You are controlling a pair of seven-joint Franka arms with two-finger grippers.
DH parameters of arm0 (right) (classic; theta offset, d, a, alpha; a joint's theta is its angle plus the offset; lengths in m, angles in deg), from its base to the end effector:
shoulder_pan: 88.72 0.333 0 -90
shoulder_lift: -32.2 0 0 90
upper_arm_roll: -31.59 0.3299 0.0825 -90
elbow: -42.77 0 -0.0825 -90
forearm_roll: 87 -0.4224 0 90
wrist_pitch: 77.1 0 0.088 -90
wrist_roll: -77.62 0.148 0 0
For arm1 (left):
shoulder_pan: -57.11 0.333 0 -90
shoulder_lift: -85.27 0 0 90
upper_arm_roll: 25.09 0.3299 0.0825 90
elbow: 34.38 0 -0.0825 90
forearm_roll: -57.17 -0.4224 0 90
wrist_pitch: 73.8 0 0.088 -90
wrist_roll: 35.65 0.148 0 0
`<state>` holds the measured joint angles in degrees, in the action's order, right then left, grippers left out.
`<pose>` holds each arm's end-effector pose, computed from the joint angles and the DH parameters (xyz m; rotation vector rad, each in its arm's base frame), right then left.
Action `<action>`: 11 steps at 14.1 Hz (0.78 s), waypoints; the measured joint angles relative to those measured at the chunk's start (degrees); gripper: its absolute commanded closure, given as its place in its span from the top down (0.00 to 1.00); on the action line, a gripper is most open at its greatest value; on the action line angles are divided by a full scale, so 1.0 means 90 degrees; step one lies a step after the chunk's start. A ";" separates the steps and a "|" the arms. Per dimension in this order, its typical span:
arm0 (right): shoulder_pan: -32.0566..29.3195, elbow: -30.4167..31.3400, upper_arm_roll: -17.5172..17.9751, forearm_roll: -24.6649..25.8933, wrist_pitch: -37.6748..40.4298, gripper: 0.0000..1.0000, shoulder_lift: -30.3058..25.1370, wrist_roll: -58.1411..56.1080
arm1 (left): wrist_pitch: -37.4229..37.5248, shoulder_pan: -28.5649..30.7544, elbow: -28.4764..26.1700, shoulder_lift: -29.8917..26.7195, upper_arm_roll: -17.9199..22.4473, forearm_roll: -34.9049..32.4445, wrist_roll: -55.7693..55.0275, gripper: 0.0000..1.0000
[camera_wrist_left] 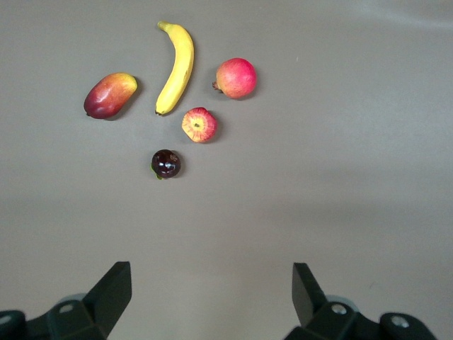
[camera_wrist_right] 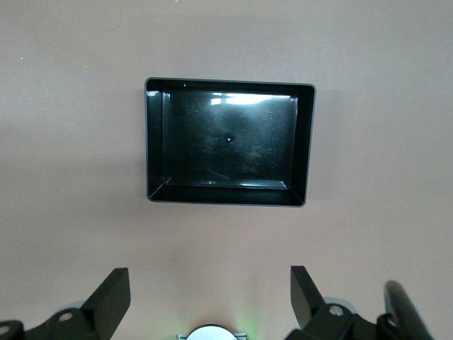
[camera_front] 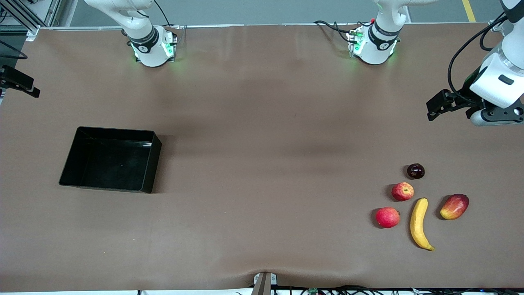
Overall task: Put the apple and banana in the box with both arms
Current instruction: 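Move the left gripper toward the small red-yellow apple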
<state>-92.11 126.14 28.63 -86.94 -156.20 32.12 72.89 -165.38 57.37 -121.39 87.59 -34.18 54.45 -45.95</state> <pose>0.5653 -0.0631 0.6403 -3.1331 0.0445 0.1142 0.6049 -0.0852 0.6027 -3.1066 -0.0397 -0.0715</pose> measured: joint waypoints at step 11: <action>-0.0008 0.0000 0.0000 0.0000 -0.0016 1.00 0.0005 -0.0001 | -0.0042 0.0013 -0.0095 0.0250 0.0027 -0.0100 0.0009 1.00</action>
<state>-92.18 126.14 28.63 -86.94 -156.34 32.16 72.89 -165.77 57.48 -122.24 89.84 -33.94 53.55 -45.86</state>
